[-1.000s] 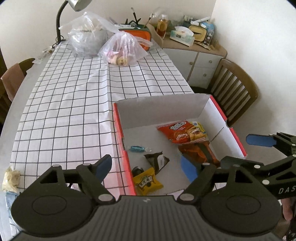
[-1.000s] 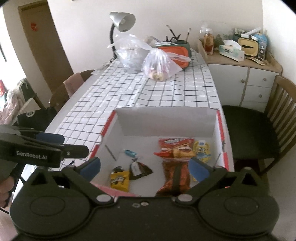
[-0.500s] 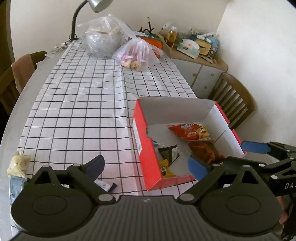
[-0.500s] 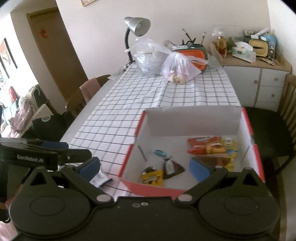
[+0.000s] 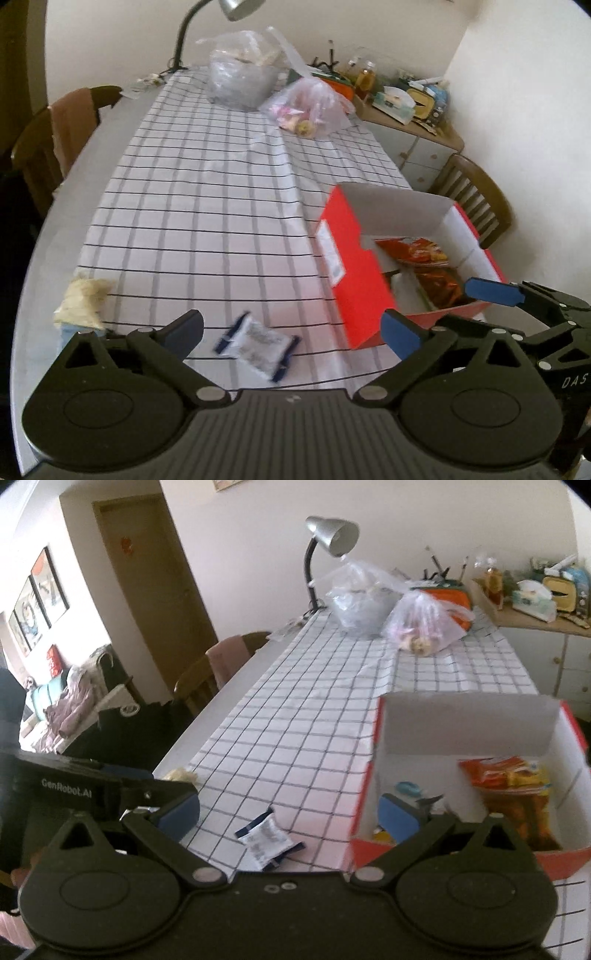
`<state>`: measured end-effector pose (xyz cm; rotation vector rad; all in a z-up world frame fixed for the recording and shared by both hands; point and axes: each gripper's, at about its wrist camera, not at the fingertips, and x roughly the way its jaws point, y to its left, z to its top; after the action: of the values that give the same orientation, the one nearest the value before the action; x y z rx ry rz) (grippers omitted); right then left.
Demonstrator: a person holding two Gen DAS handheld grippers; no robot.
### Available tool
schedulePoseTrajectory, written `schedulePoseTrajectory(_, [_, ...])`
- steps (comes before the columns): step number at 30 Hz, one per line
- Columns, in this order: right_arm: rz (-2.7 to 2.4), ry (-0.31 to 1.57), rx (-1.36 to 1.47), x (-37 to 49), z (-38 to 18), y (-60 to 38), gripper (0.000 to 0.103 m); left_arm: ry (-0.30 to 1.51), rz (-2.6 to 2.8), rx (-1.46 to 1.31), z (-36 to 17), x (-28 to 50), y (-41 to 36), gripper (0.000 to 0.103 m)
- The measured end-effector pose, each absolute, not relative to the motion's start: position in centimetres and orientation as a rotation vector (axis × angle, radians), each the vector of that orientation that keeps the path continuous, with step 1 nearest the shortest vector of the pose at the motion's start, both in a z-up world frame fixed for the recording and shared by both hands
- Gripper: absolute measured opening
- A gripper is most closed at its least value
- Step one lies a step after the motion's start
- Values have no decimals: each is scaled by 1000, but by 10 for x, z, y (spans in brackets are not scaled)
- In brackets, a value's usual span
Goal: Organize snacks
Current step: 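Withdraw both open tools from the box back toward the snack pile, then grasp the white-and-navy packet with the right tool while the left tool grasps the dark brown snack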
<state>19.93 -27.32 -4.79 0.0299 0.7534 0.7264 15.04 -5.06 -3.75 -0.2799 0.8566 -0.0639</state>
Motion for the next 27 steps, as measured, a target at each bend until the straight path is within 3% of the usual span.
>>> schedulePoseTrajectory(21, [684,968,-269,208,-130,-157,101,954,24,-209,-102,124,50,103])
schedulePoseTrajectory(27, [691,1017,-364,220,-156,-135,96,1007,8,-208,-125,135,58,102])
